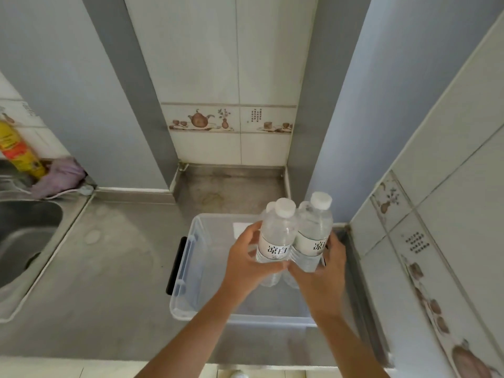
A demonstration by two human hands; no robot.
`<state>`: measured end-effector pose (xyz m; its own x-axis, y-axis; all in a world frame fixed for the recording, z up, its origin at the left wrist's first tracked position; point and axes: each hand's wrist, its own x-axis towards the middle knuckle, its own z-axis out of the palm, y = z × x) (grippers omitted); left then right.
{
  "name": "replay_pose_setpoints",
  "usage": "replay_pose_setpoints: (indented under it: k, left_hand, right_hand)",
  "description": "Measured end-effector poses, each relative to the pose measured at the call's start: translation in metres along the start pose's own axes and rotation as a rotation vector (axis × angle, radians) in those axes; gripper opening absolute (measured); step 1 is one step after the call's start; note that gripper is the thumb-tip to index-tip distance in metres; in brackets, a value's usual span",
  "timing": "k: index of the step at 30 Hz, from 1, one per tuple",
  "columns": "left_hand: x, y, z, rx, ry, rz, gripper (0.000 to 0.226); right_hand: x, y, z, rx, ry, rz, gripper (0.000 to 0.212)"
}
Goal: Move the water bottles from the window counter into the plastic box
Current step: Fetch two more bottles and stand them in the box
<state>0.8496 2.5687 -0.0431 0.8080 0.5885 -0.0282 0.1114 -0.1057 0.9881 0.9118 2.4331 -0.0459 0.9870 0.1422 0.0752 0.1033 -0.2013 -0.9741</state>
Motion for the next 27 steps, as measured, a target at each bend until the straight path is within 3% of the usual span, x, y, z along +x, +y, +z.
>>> replay_pose_setpoints:
  k: [11, 17, 27]
  left_hand:
    - [0.003, -0.036, 0.002, 0.026, -0.001, -0.005, 0.084]
    - [0.004, -0.048, 0.004, 0.081, -0.039, -0.018, 0.087]
    - [0.004, -0.048, 0.005, 0.145, -0.106, -0.016, 0.091]
  right_hand:
    - [-0.002, 0.013, 0.004, -0.356, 0.017, -0.086, 0.081]
    - [-0.003, 0.015, 0.005, -0.423, 0.022, -0.153, 0.067]
    - [-0.008, 0.013, 0.001, -0.369, 0.003, -0.122, 0.072]
